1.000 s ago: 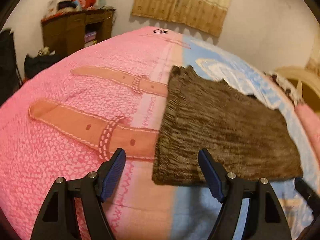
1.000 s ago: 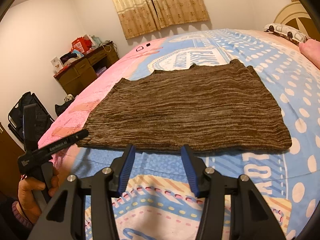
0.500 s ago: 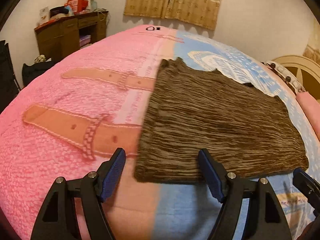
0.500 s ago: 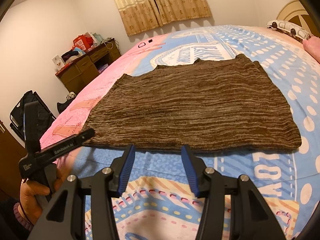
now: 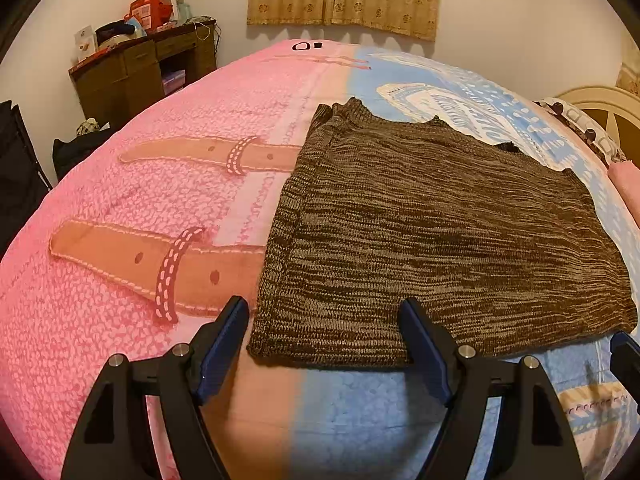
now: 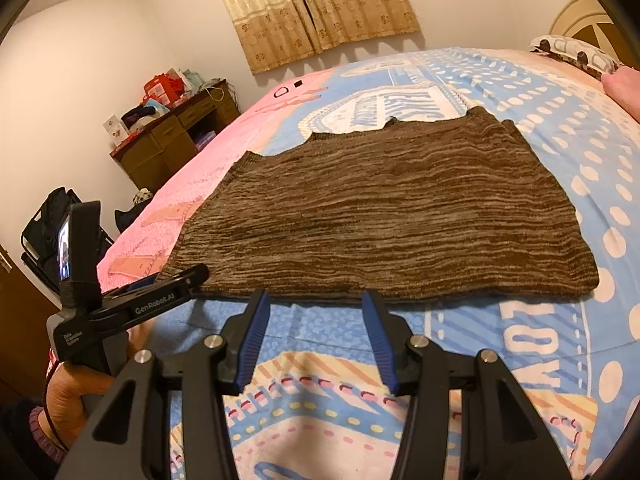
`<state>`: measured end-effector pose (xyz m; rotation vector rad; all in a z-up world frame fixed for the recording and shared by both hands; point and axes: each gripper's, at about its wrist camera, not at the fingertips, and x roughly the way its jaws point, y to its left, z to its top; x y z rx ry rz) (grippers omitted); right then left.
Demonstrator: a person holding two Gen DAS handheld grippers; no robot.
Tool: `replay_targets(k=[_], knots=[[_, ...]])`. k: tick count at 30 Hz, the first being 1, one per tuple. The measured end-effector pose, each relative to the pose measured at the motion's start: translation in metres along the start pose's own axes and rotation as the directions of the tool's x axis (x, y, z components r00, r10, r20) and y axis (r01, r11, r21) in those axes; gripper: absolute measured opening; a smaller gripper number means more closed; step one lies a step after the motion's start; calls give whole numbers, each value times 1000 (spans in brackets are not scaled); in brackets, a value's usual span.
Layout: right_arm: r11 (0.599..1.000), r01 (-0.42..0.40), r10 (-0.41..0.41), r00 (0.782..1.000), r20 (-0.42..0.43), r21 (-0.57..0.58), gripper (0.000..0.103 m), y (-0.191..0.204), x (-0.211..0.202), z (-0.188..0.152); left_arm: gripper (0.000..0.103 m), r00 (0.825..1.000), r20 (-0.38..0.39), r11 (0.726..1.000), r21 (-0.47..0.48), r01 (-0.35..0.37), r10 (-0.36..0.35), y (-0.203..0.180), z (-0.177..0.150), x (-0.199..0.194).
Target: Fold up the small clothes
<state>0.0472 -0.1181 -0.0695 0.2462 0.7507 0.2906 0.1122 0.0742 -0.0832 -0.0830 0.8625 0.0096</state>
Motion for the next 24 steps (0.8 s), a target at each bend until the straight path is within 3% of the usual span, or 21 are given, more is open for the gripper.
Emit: replay_targets(k=[13,14,15,17,19,22,24], knots=[[1000,2,-2,1000,-9,-15,52,6,3,0,78,1000,8,1000,-13,9,-9,1,0,-1],[1000,2,-2,1000,-11,-17,52,6,3,0,73,999,17,999,-25,30,-30,4,-1,-3],[1000,3,-3,1000,-12,-20,52,7,4,1,59,998,27,998,-38,49,-48,6,-1,-5],[1000,5,-5,1000,-11,-30,52,9,5,5,44,995,37,992,-81,94,-91,13,-2,-7],[999,6,-6,1000,-6,-43,52,11,6,12,44,992,39,986,-111,127,-124,18,-2,-5],[998,-10,10,1000,-1,-64,52,19,11,27,23,988,47,978,-143,152,-146,23,-1,-5],[996,-29,30,1000,3,-80,52,26,17,39,21,982,50,966,-178,188,-182,28,-1,-4]])
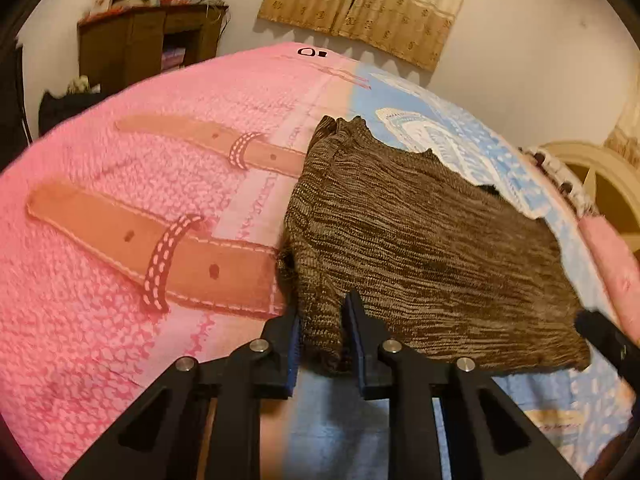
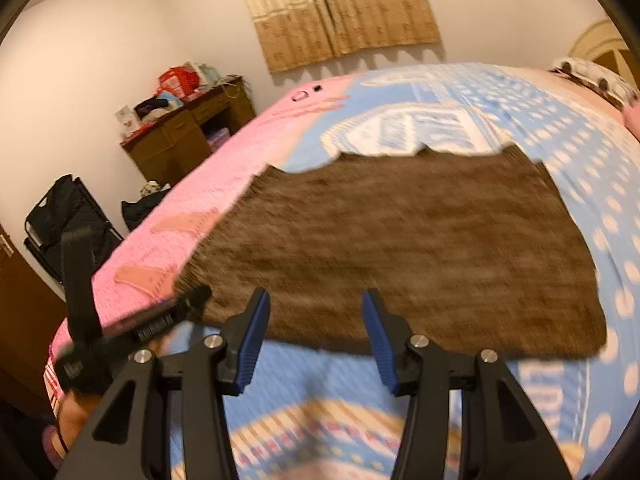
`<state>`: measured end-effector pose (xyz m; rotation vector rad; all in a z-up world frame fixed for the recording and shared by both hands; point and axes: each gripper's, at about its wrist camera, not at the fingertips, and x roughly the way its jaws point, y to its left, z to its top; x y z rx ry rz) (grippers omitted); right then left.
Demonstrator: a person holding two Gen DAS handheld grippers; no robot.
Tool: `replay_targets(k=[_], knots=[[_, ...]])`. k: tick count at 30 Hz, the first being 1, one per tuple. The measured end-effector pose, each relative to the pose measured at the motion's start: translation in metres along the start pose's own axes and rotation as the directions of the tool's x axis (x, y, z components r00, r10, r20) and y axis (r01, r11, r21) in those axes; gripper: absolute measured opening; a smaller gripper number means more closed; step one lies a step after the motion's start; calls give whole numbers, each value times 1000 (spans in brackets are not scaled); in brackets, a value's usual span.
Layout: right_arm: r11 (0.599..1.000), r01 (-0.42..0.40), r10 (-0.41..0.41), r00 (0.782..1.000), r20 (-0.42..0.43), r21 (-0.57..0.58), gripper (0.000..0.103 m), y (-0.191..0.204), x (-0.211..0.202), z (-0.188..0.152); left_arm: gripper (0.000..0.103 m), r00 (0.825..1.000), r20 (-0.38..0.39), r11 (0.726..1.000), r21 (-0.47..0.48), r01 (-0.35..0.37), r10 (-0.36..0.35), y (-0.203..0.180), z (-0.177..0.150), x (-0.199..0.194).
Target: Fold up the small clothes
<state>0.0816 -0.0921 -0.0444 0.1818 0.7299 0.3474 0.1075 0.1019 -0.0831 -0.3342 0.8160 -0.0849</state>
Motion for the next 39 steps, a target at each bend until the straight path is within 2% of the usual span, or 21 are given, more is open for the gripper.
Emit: replay_targets(k=[1,4,8,11,15,20,23,26,28,29,30,31,33,34,35,37,39], knots=[[1000,-15,15,1000,3,-9,53,5,5,8,20,1000,3,1000,-11,11,-11,2,0,0],[998,-60,60,998,-16,-20,65,17,27,29,19,999,13,999,-33,41,-40,7,-1,-1],[994,-106,105,992,-70,-2,66,31,72,56,19,998,19,996,-63,60,-59,11,-1,-1],[994,-107,107,989,-105,7,66,43,104,68,19,998,24,995,-77,62,-60,11,0,1],[995,-91,84,981,-174,-34,66,65,149,77,19,997,35,994,-85,74,-72,11,1,4],[994,-77,54,967,-249,-84,67,87,194,85,19,991,41,982,-137,128,-124,20,2,7],[990,-45,10,970,-245,-136,79,99,206,85,19,994,40,987,-118,107,-103,19,3,8],[973,-4,-53,969,-240,-232,85,113,214,81,19,995,44,989,-114,99,-95,20,4,9],[951,45,-118,967,-227,-305,80,121,218,76,19,993,48,985,-129,115,-109,24,4,11],[933,77,-162,961,-222,-351,75,124,221,73,19,992,50,982,-139,126,-120,26,4,12],[911,104,-202,956,-212,-399,74,127,223,70,19,991,51,981,-143,131,-124,27,3,12],[902,108,-213,954,-211,-419,70,128,223,70,19,990,52,980,-145,134,-127,29,3,12],[889,128,-245,945,-219,-440,56,130,223,71,19,989,56,979,-142,144,-137,31,3,13],[878,151,-274,937,-216,-455,42,130,224,72,19,987,56,977,-144,156,-149,34,2,12],[870,166,-290,933,-211,-464,30,129,223,74,14,984,58,973,-151,177,-170,37,1,12],[872,173,-297,931,-213,-459,23,123,219,77,12,978,43,965,-161,208,-204,41,3,15],[901,137,-250,940,-233,-411,21,114,213,82,11,980,37,970,-136,199,-196,36,6,15]])
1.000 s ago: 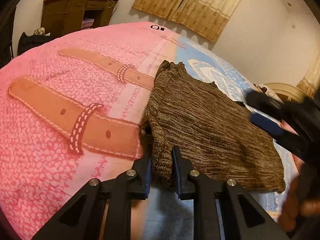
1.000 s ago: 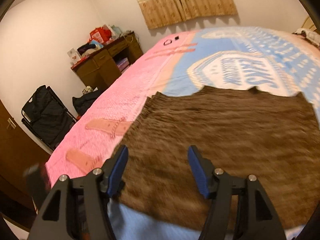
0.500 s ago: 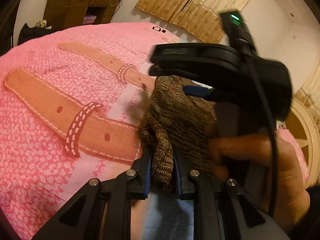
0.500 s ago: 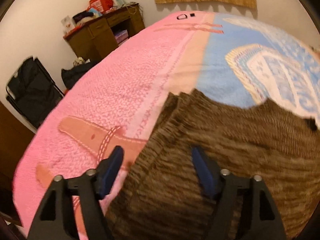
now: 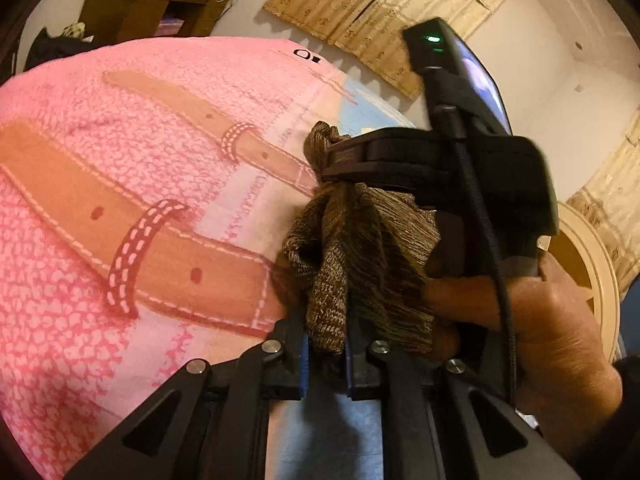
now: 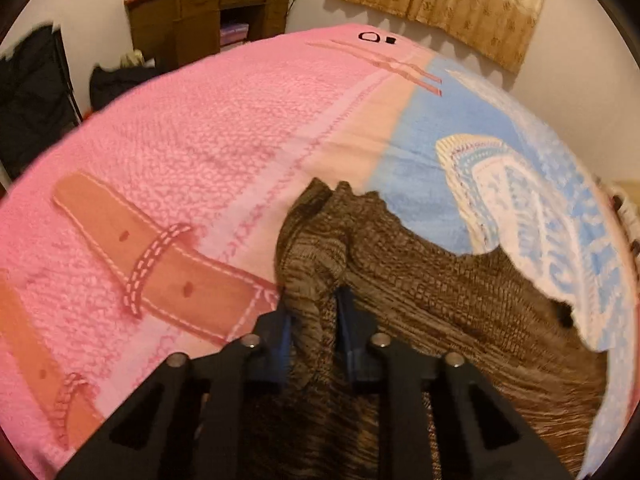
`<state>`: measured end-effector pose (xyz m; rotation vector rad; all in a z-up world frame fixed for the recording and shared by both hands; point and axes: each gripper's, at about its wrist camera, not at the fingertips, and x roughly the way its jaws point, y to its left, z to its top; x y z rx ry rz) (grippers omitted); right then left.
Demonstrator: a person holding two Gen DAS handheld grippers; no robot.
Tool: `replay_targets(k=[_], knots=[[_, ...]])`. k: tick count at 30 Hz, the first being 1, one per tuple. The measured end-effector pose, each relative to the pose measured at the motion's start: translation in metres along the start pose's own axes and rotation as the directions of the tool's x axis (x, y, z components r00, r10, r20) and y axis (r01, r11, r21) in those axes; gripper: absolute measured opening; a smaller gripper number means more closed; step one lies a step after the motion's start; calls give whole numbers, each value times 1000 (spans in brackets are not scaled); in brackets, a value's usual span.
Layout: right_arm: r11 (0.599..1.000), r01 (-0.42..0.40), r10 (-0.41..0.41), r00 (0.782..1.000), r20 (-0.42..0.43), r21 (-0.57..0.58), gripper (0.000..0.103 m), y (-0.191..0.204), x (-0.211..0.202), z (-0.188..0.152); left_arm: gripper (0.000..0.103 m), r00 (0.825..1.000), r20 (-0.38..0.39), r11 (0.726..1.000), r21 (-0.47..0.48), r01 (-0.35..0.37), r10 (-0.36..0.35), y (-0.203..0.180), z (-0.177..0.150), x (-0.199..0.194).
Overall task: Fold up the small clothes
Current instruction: 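Fold the held side across the sweater with the left gripper, then release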
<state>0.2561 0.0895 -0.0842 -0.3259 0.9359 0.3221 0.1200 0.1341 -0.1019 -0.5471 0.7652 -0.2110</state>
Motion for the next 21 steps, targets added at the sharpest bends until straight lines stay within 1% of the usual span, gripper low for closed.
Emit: replay_targets(k=[2,3,4,6,9,10,13,16,17,19,20,21], knots=[[993,-90,90,996,12,74,21,-17,-8,-2,11,1000,11,999,50,-18,17,-10,1,-4],[981,-146,143,989,33,125,20,-30,-16,-4,11,1000,16,997,69,-22,21,-14,2,-6],[971,-183,176,983,52,157,20,-36,-21,-2,11,1000,20,996,87,-20,19,-21,0,-7],[936,-271,253,962,106,224,20,-61,-37,-6,11,1000,30,991,133,-11,7,-38,1,-11],[899,-340,307,939,156,275,19,-94,-58,-14,11,999,45,977,215,9,-19,-69,1,-16],[893,-348,311,935,168,284,19,-106,-65,-15,11,998,43,971,239,23,-34,-80,0,-17],[870,-373,323,925,200,323,18,-153,-86,-31,11,995,24,945,317,81,-93,-120,-5,-14],[850,-381,313,921,234,365,18,-207,-104,-49,11,987,-7,902,404,148,-159,-168,-17,-5],[847,-378,303,921,244,373,18,-225,-110,-57,11,983,-29,885,431,175,-180,-189,-23,4],[853,-359,276,926,256,379,18,-254,-120,-73,12,977,-68,863,461,209,-200,-215,-35,17],[857,-347,262,930,257,381,18,-267,-124,-81,11,971,-96,845,480,237,-218,-234,-43,26],[859,-339,253,932,257,383,18,-280,-124,-90,11,968,-112,832,495,251,-225,-245,-49,34]])
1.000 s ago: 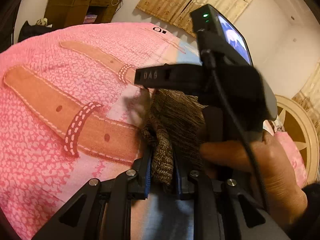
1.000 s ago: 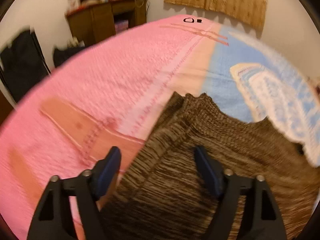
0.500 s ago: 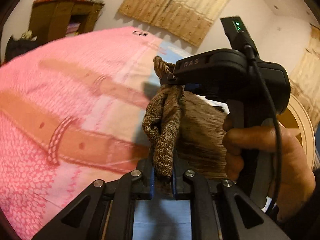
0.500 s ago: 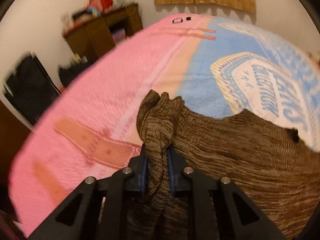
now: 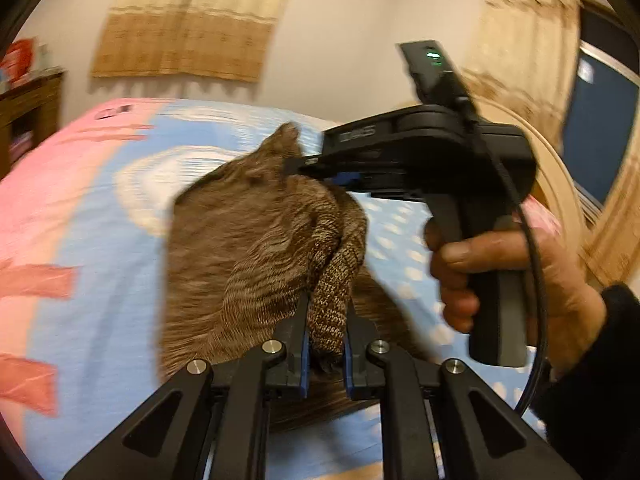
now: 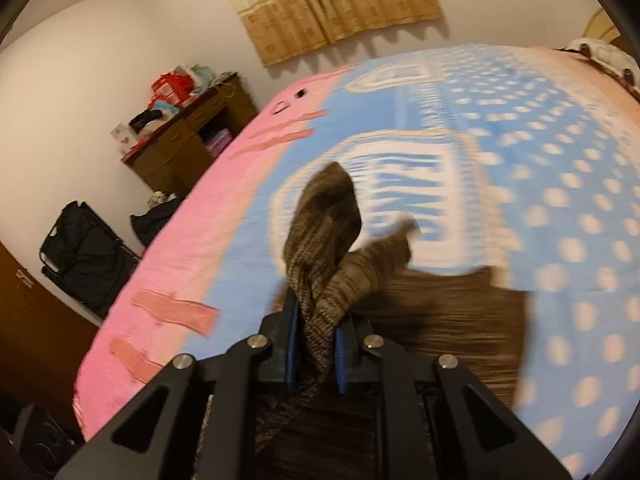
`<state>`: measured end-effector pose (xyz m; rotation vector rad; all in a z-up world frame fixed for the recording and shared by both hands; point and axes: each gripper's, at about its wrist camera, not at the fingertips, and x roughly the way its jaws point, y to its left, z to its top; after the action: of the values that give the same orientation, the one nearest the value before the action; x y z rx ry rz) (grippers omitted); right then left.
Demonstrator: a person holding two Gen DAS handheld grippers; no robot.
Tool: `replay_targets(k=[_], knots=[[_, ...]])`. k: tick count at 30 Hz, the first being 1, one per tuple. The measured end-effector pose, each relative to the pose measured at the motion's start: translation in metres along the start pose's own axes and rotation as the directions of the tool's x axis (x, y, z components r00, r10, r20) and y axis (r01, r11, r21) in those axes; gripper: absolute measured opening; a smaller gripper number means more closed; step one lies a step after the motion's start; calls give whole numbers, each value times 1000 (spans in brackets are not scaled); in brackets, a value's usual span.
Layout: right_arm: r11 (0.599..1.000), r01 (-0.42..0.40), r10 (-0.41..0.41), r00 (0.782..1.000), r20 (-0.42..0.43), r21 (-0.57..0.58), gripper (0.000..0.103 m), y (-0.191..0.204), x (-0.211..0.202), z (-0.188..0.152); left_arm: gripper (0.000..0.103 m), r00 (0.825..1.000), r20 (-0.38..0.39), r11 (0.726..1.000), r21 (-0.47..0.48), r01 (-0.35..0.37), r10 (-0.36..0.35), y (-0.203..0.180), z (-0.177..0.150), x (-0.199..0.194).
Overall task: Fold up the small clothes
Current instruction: 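Fold the held side across the sweater with the left gripper, then release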
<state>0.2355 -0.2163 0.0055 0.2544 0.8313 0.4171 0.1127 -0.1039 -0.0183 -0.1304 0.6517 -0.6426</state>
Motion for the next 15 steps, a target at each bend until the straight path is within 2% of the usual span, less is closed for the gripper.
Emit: replay_targets(k=[2,5,8,12,15], knots=[[1000,3,-3,1000,-2,6,18,-30,-5,-8,12,999,-31,999,45,18,-16,-22,-3,26],[998,23,-22,1000,-19,57,18,-73,4,-24,12,994,-104,998,58,32,-26,-32,-13,63],[996,32,-31,999,-18,80,17,-96,12,-39,12,988,-152,998,54,36,-27,-33,-23,86],[995,36,-38,999,15,91,18,-106,15,-49,12,985,-171,996,82,28,-14,-30,-29,83],[992,42,-47,998,34,120,31,-109,5,-52,15,974,-224,993,111,42,-16,-33,-25,70]])
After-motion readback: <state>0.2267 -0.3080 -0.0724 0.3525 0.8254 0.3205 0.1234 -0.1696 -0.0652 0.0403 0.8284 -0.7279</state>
